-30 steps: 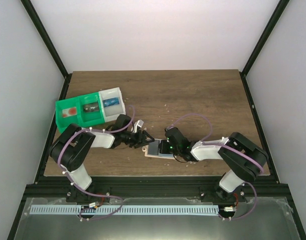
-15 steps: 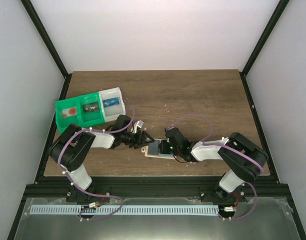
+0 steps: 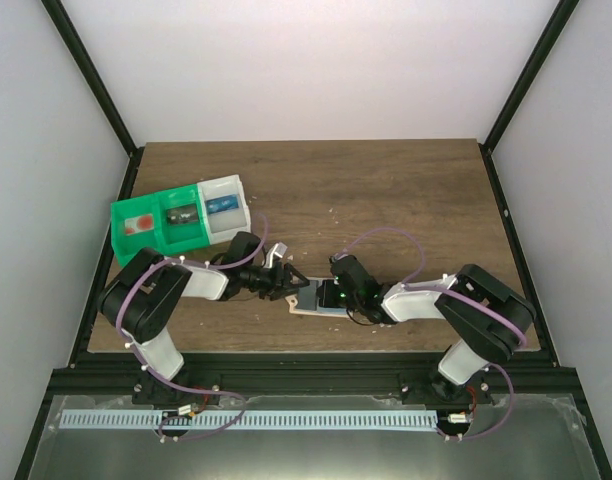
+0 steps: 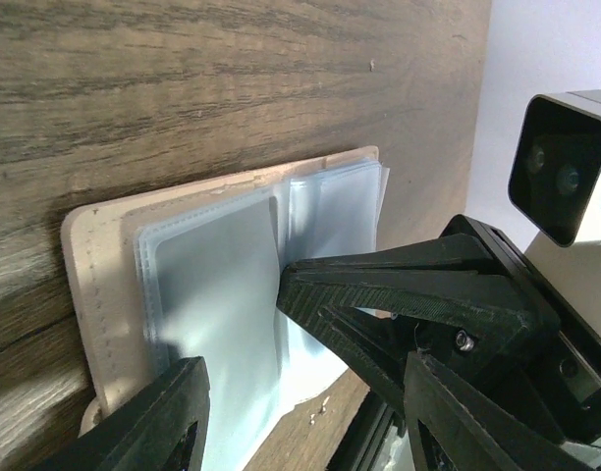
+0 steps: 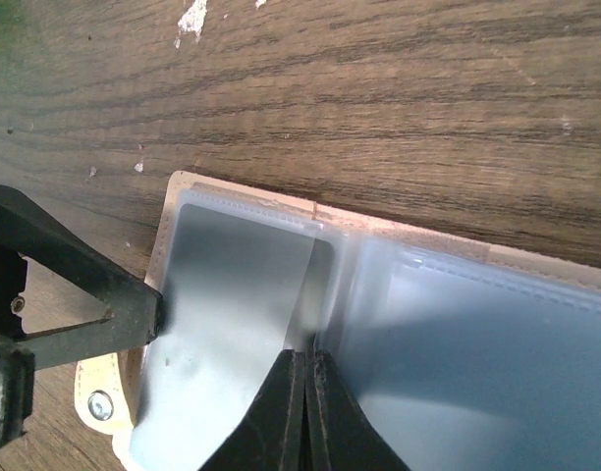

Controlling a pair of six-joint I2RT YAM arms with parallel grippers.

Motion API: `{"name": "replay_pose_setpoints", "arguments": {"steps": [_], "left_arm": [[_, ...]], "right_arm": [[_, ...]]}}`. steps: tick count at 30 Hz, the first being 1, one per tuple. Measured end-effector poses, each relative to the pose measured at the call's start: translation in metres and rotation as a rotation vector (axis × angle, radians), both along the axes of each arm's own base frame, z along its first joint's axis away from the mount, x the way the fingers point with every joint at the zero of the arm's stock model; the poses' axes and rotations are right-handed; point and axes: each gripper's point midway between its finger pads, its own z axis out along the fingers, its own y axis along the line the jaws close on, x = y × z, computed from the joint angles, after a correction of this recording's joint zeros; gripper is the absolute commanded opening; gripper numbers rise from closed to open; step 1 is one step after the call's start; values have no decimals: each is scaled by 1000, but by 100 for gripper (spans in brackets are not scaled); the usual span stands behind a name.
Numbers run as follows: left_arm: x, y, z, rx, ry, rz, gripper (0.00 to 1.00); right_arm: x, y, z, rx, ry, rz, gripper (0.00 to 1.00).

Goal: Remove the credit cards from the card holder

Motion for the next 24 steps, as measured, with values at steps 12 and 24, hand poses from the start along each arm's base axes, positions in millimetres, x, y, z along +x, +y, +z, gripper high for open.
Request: {"name": "replay_pose_setpoints", "arguments": {"steps": [12,24], "left_arm": [[7,6,3,72,-61,9,58],[6,8,-4,91,-63,2,58]], "right_arm": [[0,0,0,2,-2,0,0],[0,0,0,5,-4,-1,0]]}}
